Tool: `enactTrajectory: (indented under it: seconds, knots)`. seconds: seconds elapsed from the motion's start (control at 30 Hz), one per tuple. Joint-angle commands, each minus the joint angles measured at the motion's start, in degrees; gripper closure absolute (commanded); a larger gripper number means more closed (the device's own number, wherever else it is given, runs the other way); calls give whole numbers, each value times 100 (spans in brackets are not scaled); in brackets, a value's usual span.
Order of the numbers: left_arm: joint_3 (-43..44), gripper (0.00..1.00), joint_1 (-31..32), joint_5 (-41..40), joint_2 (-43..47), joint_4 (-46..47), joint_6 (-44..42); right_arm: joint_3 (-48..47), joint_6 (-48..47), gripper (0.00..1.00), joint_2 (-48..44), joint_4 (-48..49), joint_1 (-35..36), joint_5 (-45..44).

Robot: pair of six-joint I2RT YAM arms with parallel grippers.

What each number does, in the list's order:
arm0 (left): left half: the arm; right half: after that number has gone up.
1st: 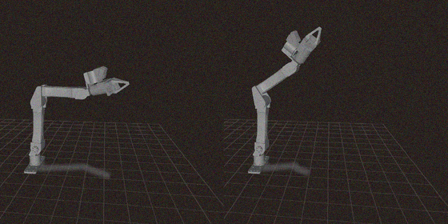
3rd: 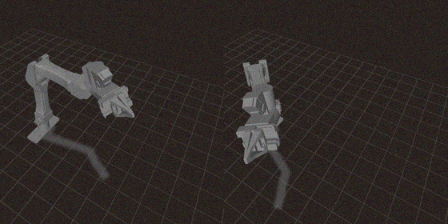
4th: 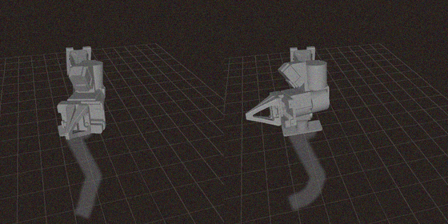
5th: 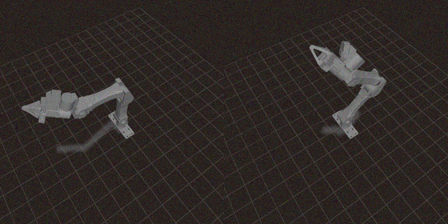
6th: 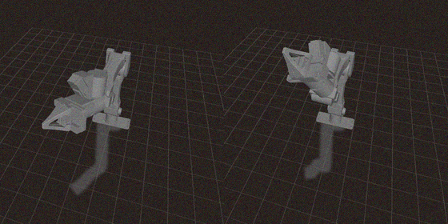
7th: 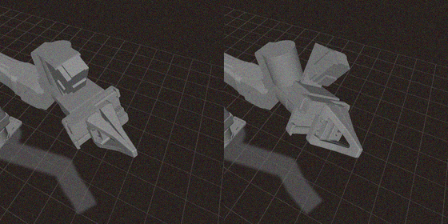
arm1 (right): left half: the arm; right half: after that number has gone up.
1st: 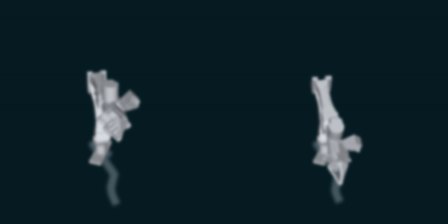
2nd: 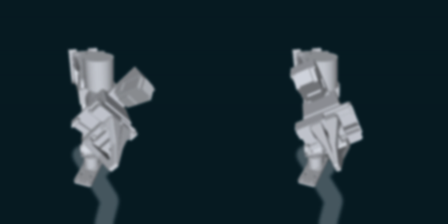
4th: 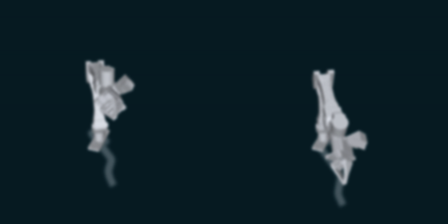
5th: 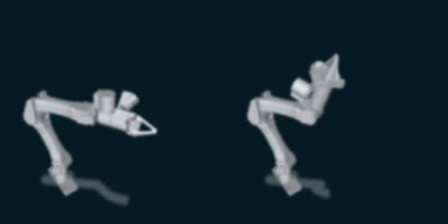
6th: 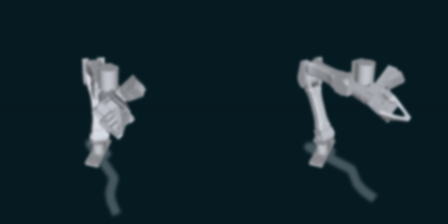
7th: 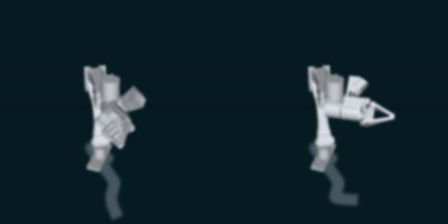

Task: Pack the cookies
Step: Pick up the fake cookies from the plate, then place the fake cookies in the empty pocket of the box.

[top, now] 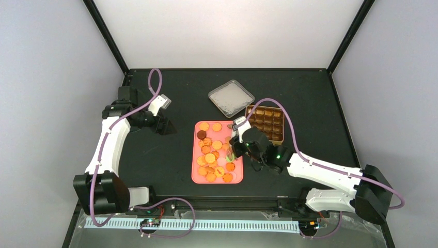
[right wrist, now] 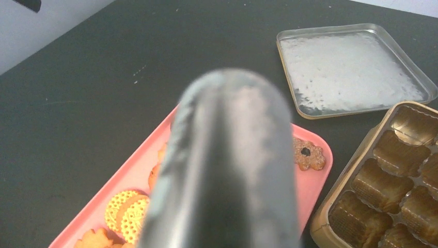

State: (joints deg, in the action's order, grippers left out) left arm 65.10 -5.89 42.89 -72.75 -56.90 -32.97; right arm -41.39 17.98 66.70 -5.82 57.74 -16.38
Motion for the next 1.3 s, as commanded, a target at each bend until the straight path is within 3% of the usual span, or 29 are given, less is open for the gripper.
enactTrajectory:
  seconds: [0.0, 0.23, 0.57, 0.8, 0.97, 1.27]
  knots:
    - [11, 17, -21, 151, 12, 83, 34, 93, 131, 79, -162, 116, 27, 24]
    - [3, 18, -25, 167, -2, 101, 54, 31, 220, 99, -476, 43, 28, 34]
    - [2, 19, -22, 148, 61, 83, 46, -287, 210, 99, -709, -44, -125, 111]
    - [9, 19, -19, 15, 34, 101, 71, -975, -103, 99, -792, -149, -1417, -93]
    - [-25, 18, -20, -35, 41, 105, 72, -1612, -416, 99, -189, -33, -2470, 65]
    - [-556, 19, 120, -47, -455, 911, 295, -2672, -1039, 99, 1424, 82, -2863, 193]
